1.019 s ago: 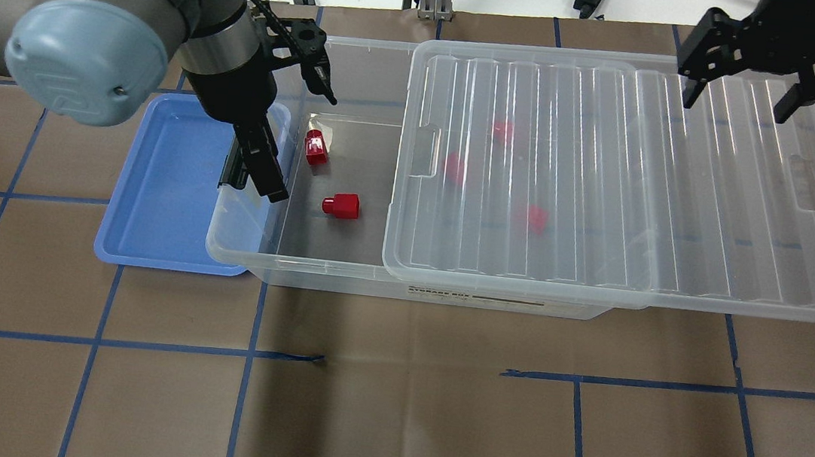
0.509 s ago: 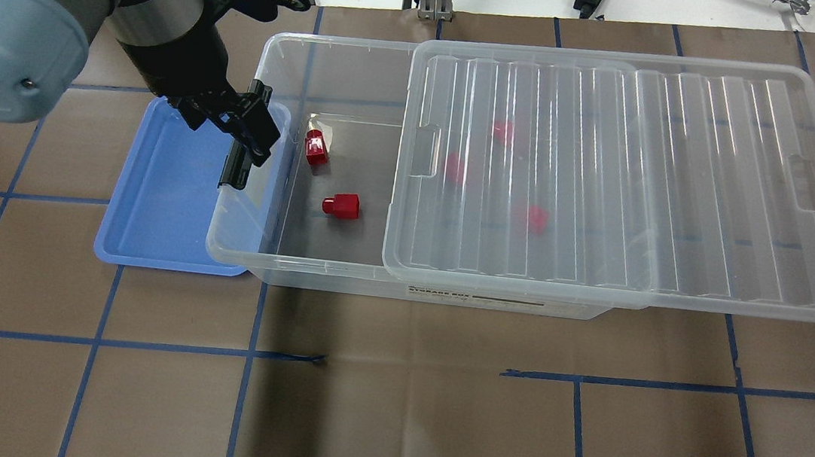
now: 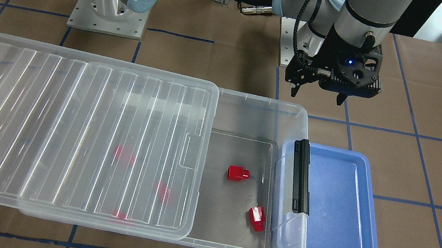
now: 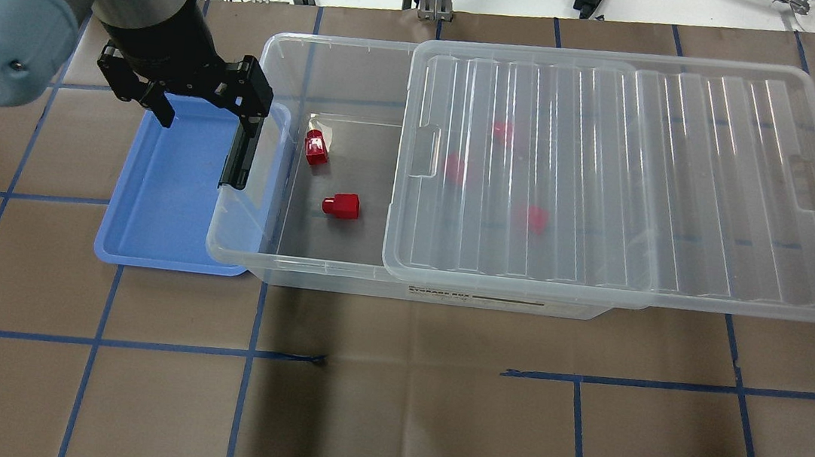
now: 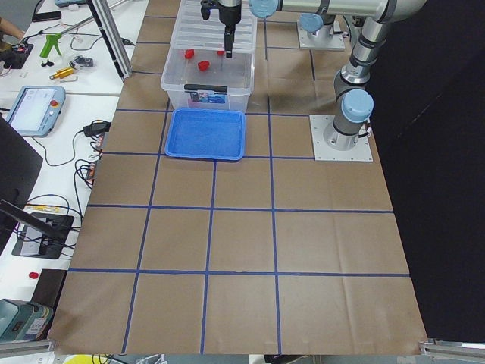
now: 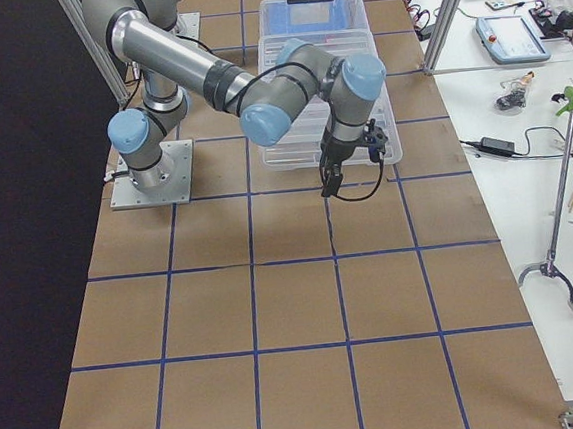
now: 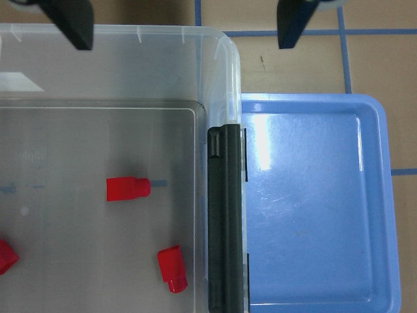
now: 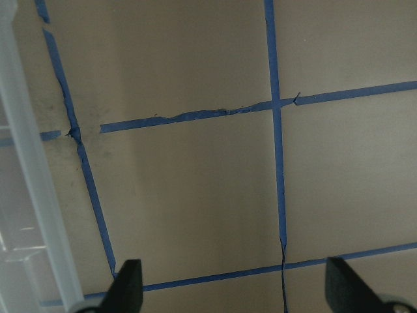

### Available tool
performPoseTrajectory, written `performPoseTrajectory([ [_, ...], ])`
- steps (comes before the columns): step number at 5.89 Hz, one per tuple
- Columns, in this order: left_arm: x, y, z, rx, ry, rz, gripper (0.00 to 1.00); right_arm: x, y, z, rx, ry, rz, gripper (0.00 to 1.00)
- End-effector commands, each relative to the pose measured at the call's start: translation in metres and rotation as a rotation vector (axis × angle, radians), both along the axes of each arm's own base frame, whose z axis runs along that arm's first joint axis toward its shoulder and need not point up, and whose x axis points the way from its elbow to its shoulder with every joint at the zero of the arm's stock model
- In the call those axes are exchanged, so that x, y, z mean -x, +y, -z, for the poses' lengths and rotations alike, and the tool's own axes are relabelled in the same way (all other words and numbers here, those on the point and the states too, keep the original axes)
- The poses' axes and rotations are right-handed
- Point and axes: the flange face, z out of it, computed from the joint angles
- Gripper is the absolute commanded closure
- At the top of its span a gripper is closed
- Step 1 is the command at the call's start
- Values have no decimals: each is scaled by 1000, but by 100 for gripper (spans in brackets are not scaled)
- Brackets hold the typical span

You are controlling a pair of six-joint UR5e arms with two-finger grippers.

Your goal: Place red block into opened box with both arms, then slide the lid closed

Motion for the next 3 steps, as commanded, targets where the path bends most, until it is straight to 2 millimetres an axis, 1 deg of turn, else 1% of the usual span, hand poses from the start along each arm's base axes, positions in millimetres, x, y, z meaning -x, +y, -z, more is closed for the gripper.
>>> performPoseTrajectory([
  [1,0,-1,-3,7,20,-18,2,4,4,50,-46,-42,15,0],
  [2,-3,-1,-6,14,18,16,2,-7,13,61,-64,-67,13,0],
  [3,-6,2,-12,27,9,34,2,-18,13,55,-31,-92,14,0],
])
